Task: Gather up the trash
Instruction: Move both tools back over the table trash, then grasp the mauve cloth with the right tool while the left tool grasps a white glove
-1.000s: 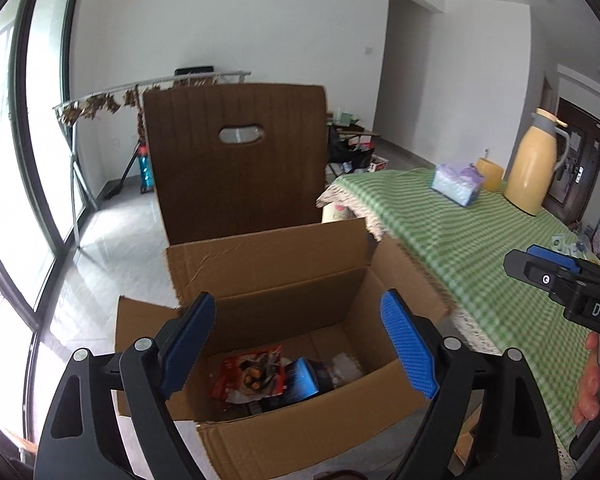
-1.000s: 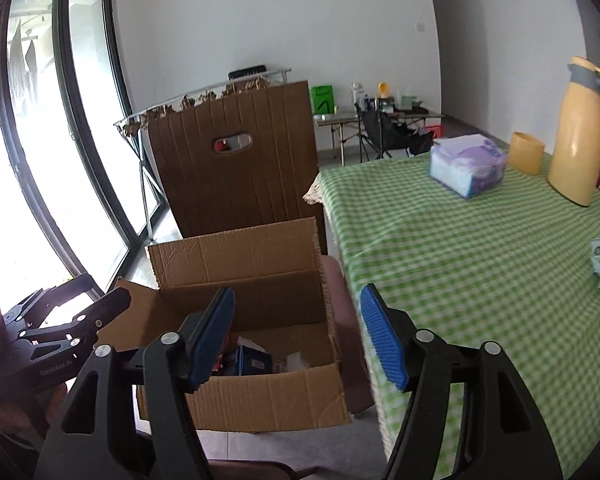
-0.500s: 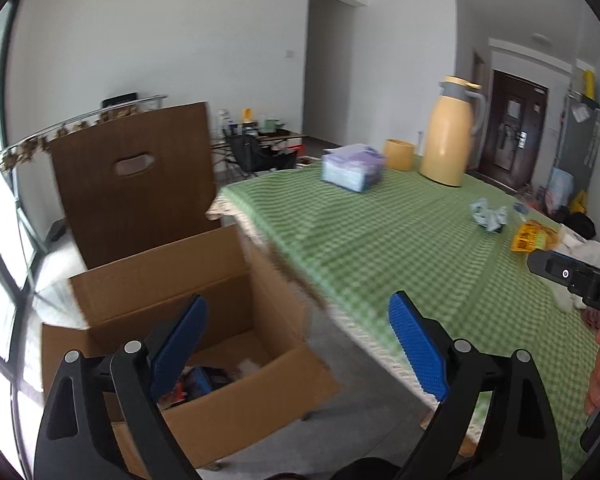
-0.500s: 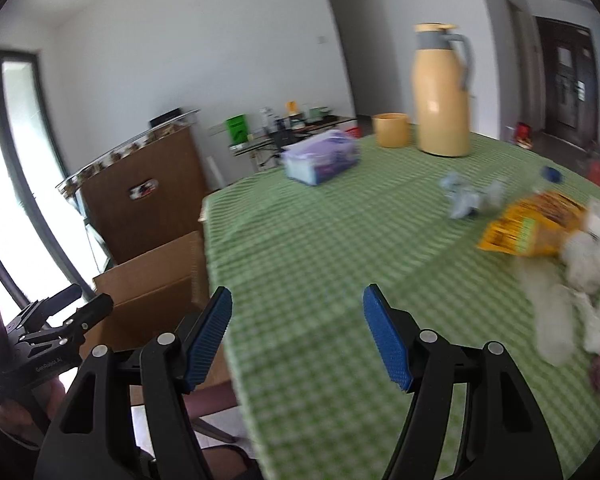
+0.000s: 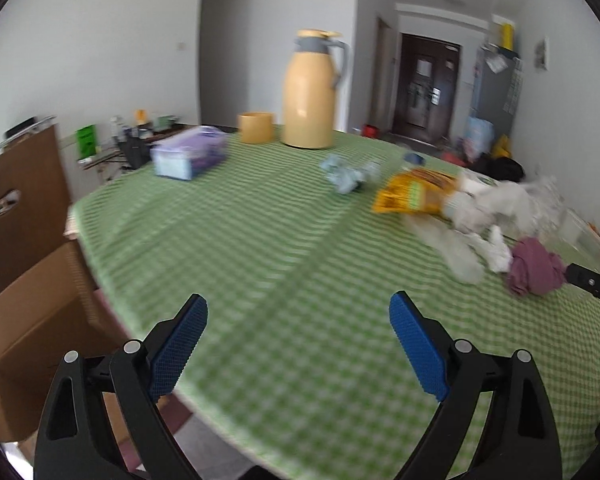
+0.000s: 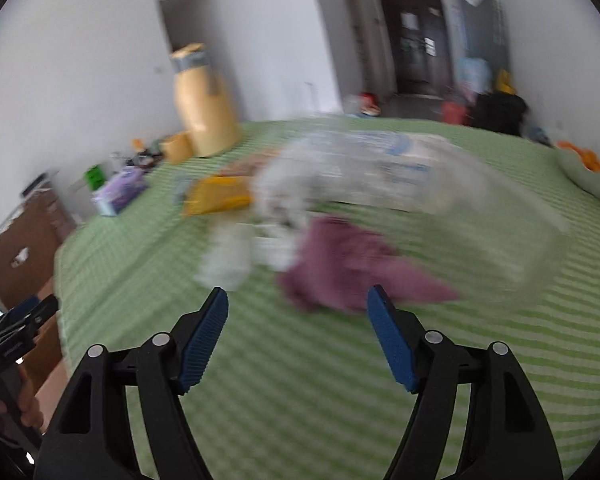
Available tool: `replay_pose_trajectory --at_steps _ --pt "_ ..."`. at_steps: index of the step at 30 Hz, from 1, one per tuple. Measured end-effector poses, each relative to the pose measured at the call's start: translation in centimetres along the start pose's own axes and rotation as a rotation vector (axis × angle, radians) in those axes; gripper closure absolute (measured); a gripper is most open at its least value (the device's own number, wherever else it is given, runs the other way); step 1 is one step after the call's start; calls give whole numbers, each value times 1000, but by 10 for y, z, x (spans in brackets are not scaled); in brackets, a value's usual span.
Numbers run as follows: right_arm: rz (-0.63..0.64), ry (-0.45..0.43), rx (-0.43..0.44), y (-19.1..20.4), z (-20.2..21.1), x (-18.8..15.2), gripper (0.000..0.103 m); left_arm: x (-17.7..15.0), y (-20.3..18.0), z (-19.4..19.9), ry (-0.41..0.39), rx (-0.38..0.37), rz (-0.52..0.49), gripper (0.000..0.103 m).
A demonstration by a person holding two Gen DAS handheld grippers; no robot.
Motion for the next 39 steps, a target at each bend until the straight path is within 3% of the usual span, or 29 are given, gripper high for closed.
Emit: replay_pose_trajectory --at_steps 3,6,11,13,14,18,21,24,27,29,31,33,34,35,36,39 --pt "13 5 -36 -21 -5 6 33 -1 -29 -12 12 -39 -32 14" --pt "59 31 -12 -25 -19 13 33 -1 -50 -21 26 -54 -68 14" --pt "127 134 10 -27 -56 14 33 3 -62 -29 38 -55 -97 14" --pt "109 157 51 -29 -64 10 43 5 -65 -33 45 -52 -97 14" --pt "76 168 87 -32 -67 7 58 6 -70 -39 51 -49 -102 14" --pt "22 149 122 -37 -60 9 78 9 -95 -57 76 -65 -151 14" --pt "27 125 122 -33 -49 12 80 10 -117 -81 134 -93 -159 14" --pt "11 100 110 -38 -42 17 80 10 -138 -107 175 -204 -104 14" --pt "9 87 91 -40 -40 17 80 5 -157 -131 235 -221 -83 14" --pt "-10 90 101 -41 -42 17 80 0 -170 -143 251 -222 -128 14" --pt "-20 91 113 -43 -42 17 80 -5 -178 -152 276 -176 -177 31" --pt "-16 90 116 -43 -41 18 80 -8 -179 -154 298 -197 -147 60" --pt "-18 89 118 -44 -40 17 80 -9 -179 -153 307 -211 -125 65" --pt "-18 90 121 -44 -40 17 80 -9 -178 -150 312 -221 -114 76" --pt "-17 90 122 -44 -40 17 80 -9 -176 -147 316 -219 -106 83" --pt "-13 91 135 -40 -40 16 80 0 -165 -127 298 -224 -47 88"
Point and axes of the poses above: each gripper's, at about its wrist camera, not at the fingertips, and z roughly against the way its jaws point, y to its left, x to its top, the point moved 1 cm from there along -z, roughly the way its jaws point, and after that the axes turned 15 degrees about -y, right-handed, at the moved point
